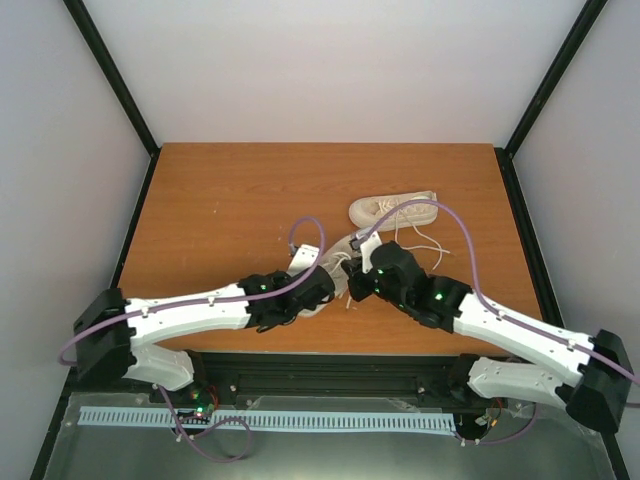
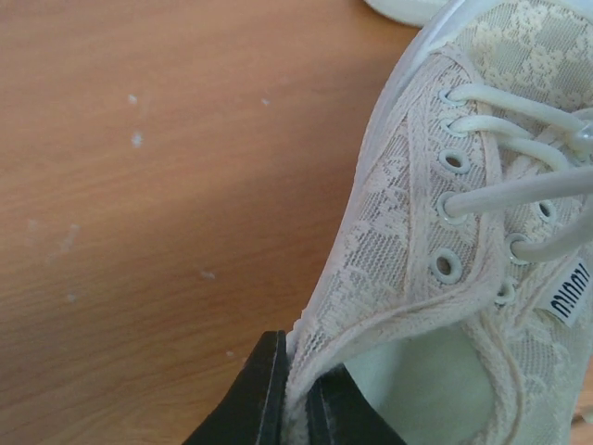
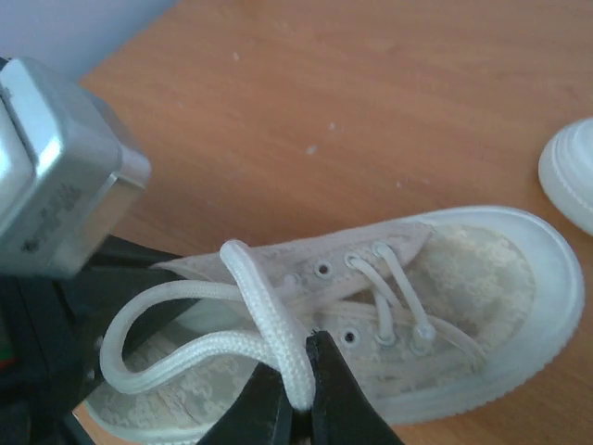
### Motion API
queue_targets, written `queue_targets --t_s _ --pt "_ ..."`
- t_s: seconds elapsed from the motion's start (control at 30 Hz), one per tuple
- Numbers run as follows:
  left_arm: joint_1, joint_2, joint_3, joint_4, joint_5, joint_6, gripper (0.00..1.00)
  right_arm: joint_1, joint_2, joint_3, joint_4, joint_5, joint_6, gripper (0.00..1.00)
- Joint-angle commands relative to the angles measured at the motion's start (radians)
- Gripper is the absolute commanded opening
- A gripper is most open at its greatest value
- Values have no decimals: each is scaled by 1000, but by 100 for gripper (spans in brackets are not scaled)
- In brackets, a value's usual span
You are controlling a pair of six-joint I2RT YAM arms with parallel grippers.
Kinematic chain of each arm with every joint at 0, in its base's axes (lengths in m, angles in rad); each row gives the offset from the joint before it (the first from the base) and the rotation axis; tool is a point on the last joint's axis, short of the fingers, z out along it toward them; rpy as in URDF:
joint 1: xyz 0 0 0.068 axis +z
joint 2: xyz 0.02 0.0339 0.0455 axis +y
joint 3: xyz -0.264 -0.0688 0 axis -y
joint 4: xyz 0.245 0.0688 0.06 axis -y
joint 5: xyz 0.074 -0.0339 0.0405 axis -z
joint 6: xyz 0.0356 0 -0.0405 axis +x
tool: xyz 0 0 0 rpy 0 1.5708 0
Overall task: Tie the shoes
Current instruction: Place the shoe at the center of the board.
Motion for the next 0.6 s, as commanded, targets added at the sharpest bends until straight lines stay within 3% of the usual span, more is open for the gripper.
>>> queue_targets --t_s 0.0,0.2,0.33,0.37,0.47,0.5,0.57 --pt "1 68 11 185 84 -21 1 9 87 61 -76 13 19 3" --pt "2 122 -53 273 148 -69 1 9 137 72 -93 98 60 3" --pt "2 128 -122 352 243 -78 20 8 159 72 -102 105 58 3" --pt "2 123 -135 364 275 -73 28 8 160 68 -105 104 62 3" --pt "2 73 -177 379 333 -66 77 8 139 31 -113 112 88 3" --pt "2 45 -192 377 340 -61 88 8 125 16 -119 123 101 3" --pt "2 -16 -219 363 341 -49 98 8 86 -16 -138 159 135 4"
